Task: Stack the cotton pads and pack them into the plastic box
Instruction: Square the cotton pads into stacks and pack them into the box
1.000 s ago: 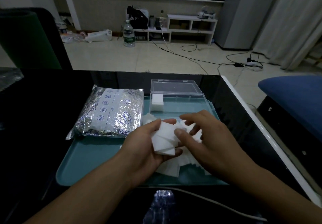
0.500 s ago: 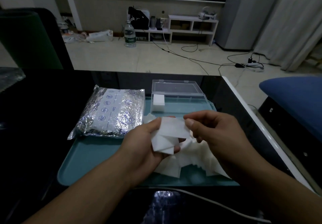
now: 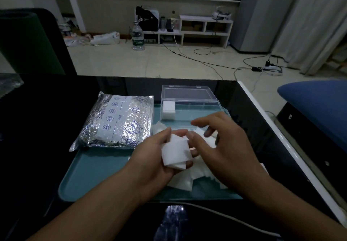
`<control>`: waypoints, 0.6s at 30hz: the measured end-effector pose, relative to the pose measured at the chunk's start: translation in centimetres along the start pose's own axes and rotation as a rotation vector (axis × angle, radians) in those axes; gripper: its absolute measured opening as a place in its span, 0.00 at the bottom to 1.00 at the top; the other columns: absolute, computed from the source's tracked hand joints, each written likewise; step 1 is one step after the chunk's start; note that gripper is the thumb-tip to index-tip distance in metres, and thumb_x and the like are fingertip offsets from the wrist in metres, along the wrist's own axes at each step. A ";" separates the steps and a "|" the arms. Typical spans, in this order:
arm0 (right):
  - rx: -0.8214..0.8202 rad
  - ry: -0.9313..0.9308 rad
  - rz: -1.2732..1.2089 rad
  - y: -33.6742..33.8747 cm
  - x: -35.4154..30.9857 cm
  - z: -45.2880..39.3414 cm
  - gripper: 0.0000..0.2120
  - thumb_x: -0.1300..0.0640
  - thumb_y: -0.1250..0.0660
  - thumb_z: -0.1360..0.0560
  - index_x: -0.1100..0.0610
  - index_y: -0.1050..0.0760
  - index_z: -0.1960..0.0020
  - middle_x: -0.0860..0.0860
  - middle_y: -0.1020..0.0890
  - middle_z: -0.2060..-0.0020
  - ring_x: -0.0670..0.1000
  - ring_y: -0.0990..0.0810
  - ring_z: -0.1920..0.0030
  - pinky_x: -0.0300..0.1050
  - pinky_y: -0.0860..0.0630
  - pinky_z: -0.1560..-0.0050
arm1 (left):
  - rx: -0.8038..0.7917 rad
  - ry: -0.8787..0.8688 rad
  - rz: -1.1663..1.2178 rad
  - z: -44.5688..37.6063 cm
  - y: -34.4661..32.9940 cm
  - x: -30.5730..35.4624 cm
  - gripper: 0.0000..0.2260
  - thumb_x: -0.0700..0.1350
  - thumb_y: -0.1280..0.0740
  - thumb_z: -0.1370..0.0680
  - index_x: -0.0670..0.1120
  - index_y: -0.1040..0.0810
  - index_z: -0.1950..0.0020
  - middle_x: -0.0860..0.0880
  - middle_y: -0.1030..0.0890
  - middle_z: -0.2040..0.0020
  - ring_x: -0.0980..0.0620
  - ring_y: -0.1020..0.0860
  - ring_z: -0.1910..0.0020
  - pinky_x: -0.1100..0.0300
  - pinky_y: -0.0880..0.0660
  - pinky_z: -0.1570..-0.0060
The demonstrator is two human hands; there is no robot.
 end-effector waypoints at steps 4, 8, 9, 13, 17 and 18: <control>-0.211 0.316 0.082 -2.0 -2.9 1.4 0.22 0.42 0.32 0.30 0.45 0.25 0.37 0.44 0.28 0.40 0.44 0.33 0.36 0.35 0.32 0.41 | 0.016 0.026 -0.019 0.3 -0.1 0.0 0.19 0.51 0.45 0.17 0.38 0.23 0.40 0.37 0.16 0.50 0.40 0.16 0.54 0.47 0.26 0.50; -0.294 0.340 0.103 -3.7 -2.9 2.2 0.26 0.39 0.31 0.31 0.45 0.27 0.35 0.45 0.30 0.37 0.45 0.36 0.34 0.42 0.34 0.35 | -0.021 0.081 -0.010 0.3 -0.5 -0.7 0.23 0.58 0.44 0.19 0.41 0.21 0.43 0.38 0.19 0.49 0.43 0.19 0.56 0.51 0.26 0.54; -0.286 0.323 0.082 -3.8 -2.8 2.1 0.26 0.39 0.32 0.32 0.45 0.27 0.36 0.44 0.30 0.37 0.44 0.36 0.34 0.42 0.33 0.35 | -0.028 0.083 -0.003 0.3 -0.4 -0.7 0.24 0.58 0.44 0.19 0.40 0.22 0.42 0.38 0.20 0.49 0.43 0.19 0.56 0.51 0.27 0.54; -0.213 0.241 -0.075 -3.1 -2.5 1.7 0.18 0.41 0.35 0.31 0.43 0.22 0.42 0.39 0.27 0.43 0.41 0.33 0.36 0.40 0.27 0.41 | -0.067 0.080 0.030 0.6 -1.0 -0.5 0.23 0.57 0.46 0.18 0.39 0.23 0.42 0.39 0.18 0.56 0.44 0.17 0.63 0.54 0.23 0.61; -0.072 0.158 -0.123 -1.6 -2.1 1.0 0.14 0.42 0.37 0.28 0.45 0.17 0.51 0.39 0.22 0.53 0.41 0.26 0.45 0.30 0.32 0.47 | -0.094 0.105 0.045 0.6 -1.3 -0.8 0.25 0.57 0.46 0.18 0.38 0.23 0.41 0.37 0.17 0.55 0.44 0.17 0.61 0.56 0.20 0.64; -0.059 0.146 -0.122 -1.3 -2.0 0.8 0.12 0.43 0.36 0.27 0.46 0.17 0.50 0.40 0.22 0.54 0.41 0.25 0.48 0.31 0.32 0.50 | -0.083 0.107 0.030 0.6 -1.1 -0.8 0.26 0.58 0.47 0.18 0.38 0.23 0.38 0.36 0.17 0.51 0.43 0.17 0.57 0.54 0.20 0.58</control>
Point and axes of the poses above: each hand's wrist, its own z-axis away from the middle knuckle, its own y-axis out of the back of the hand, x = y × z, the point moved 9 cm from there along -z, towards the middle knuckle
